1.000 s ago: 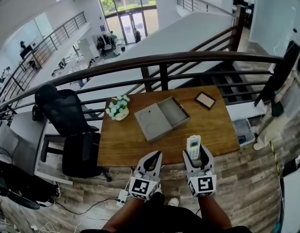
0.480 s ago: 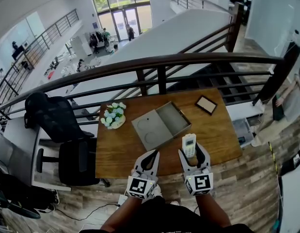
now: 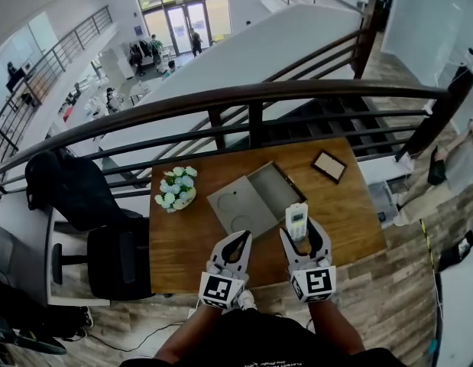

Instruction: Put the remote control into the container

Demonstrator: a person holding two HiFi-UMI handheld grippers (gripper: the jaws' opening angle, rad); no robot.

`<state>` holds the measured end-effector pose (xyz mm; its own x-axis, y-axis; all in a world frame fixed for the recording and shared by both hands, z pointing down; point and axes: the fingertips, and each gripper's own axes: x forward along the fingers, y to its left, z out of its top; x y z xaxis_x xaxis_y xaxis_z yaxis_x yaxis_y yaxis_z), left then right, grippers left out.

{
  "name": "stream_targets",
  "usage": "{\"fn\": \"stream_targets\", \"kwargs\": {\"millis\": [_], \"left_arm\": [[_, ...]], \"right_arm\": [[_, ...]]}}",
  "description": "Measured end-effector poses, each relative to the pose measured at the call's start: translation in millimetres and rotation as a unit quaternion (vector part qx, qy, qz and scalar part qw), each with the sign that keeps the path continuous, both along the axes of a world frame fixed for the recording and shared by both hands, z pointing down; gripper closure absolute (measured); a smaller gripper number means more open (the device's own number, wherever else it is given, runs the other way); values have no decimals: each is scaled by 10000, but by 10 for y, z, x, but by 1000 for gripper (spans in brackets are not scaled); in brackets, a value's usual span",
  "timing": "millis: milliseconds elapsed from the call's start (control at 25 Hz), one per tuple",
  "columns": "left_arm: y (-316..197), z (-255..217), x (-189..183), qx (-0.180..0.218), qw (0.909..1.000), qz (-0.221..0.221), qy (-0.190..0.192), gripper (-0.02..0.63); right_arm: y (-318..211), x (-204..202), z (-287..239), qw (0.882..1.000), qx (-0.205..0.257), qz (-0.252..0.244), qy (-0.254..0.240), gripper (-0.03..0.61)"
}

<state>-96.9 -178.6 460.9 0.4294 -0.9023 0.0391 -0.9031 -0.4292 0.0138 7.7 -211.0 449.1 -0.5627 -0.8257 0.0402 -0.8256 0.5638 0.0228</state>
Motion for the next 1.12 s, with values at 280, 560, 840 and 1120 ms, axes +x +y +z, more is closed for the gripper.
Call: {"fn": "stream_targets", "kwargs": {"millis": [280,560,840,1120], "left_arm": [[-266,31,-137,-74,9998,205,45,607],[-473,99,-198,-106,9997,199,131,607],[-772,205,-198,-258,9996,-96,64,607],[-1194,412,-248,-456,9974,-555,-99,607]], "right_arm": [[-256,-140,37,9999,-41,145,38,305],[-457,-172,45,9997,-95,132,200,305],[-779,-177,171,9990,-322,-192,247,305],[-1280,-236,457,9967,-593,-529,169,305]]}}
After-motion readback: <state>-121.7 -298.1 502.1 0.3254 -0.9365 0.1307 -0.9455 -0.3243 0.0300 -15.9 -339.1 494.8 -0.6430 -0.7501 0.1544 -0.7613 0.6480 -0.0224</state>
